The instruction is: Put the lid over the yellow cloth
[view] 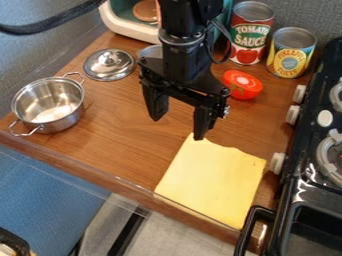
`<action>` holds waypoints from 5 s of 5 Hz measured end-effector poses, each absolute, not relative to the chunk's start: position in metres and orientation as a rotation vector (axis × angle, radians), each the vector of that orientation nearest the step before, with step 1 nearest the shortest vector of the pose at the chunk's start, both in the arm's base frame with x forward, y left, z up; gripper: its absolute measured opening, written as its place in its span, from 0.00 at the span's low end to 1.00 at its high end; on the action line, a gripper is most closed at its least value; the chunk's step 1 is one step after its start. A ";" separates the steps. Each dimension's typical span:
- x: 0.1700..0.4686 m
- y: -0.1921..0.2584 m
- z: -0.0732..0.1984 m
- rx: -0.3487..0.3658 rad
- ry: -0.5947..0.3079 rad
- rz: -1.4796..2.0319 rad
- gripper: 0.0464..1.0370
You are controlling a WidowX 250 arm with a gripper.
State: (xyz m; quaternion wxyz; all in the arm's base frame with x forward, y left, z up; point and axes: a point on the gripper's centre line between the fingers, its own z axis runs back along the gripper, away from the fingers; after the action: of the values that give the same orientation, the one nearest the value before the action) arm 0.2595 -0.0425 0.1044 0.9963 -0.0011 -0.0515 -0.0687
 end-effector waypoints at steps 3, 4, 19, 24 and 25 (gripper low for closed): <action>0.296 -0.006 0.089 0.022 -0.079 -0.018 0.96; 0.304 0.043 0.092 0.037 -0.088 0.082 0.96; 0.370 0.137 0.128 0.025 -0.209 0.290 0.24; 0.258 -0.107 0.093 -0.005 -0.202 -0.205 0.24; 0.259 -0.124 0.071 0.021 -0.164 -0.211 0.24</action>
State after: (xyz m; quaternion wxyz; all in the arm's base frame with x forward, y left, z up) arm 0.2591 -0.1240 0.0709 0.9910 0.0106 -0.0817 -0.1051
